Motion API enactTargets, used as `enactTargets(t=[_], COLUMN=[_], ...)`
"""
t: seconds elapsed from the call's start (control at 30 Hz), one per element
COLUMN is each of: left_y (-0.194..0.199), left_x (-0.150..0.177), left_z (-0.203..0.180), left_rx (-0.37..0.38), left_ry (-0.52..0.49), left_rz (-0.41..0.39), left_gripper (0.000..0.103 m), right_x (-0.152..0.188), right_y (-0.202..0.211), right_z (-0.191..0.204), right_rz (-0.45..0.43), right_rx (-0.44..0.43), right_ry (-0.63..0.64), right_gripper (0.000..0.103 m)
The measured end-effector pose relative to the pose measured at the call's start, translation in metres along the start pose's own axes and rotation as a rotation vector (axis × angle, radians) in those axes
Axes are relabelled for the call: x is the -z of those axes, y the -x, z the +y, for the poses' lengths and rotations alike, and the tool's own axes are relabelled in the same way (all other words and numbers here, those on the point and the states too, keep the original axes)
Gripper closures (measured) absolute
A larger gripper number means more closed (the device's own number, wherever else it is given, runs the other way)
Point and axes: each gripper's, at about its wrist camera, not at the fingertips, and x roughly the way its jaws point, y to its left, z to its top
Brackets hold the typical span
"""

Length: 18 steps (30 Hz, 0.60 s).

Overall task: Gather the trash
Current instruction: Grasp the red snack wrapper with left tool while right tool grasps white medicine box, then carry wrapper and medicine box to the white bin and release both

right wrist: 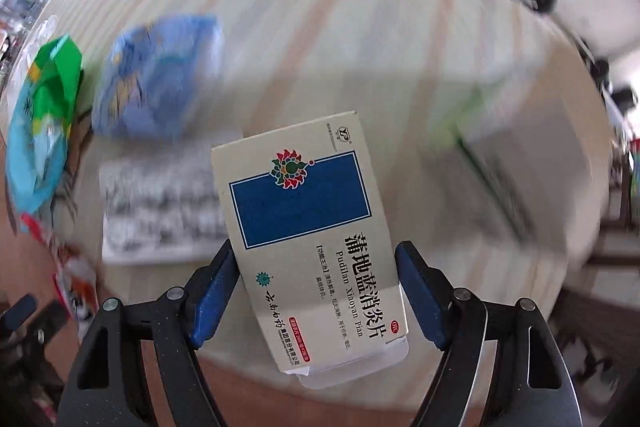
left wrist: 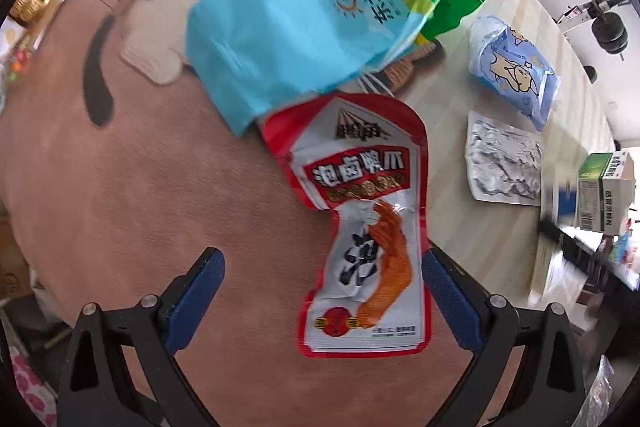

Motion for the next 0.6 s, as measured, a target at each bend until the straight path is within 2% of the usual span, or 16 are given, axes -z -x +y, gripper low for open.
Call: enactTargets(t=[0.17,0.3,0.33,0.37,0.4,0.47,0.5,0.57,0.6], left_y=[-0.018,-0.036,-0.035,-0.034,-0.034,-0.033,-0.032,-0.027,-0.027], left_x=[-0.012,-0.028,-0.033,-0.036,-0.037,-0.038,-0.037,-0.033,-0.034], left_z=[-0.008,-0.020,-0.024,-0.028,-0.032,-0.035,-0.036,-0.035,-0.035], left_rx=[0.056,0.036,0.024,0.002,-0.027,-0.066,-0.076,-0.075,-0.067], left_ry=[0.020,0.019,0.014,-0.011,-0.025,-0.051,-0.061,-0.078,-0.089], left_rz=[0.034,0.042,0.030,0.000,-0.006,-0.025,-0.034,-0.060,-0.049], left_gripper=[0.003,0.004,0.009,0.019,0.023,0.038,0.042,0.066,0.069], right_x=[0.045,0.058,0.060,0.060,0.058,0.057,0.059,0.063,0.063], right_y=[0.004,-0.006,-0.008,-0.010,-0.015,-0.021,-0.022,-0.025,-0.026], right_z=[-0.018,-0.026,-0.029,-0.029,-0.030,-0.020,-0.015,0.000,0.003], right_rz=[0.004,0.014,0.013,0.012,0.012,0.013,0.011,0.006,0.005], right_rx=[0.000,0.002,0.009,0.015,0.019,0.029,0.038,0.044,0.044], right_ry=[-0.084,-0.137,-0.137,-0.134,-0.130,-0.119,-0.113,-0.108,-0.109], right_gripper=[0.023,0.023,0.023,0.023,0.023,0.023,0.023,0.023,0.023])
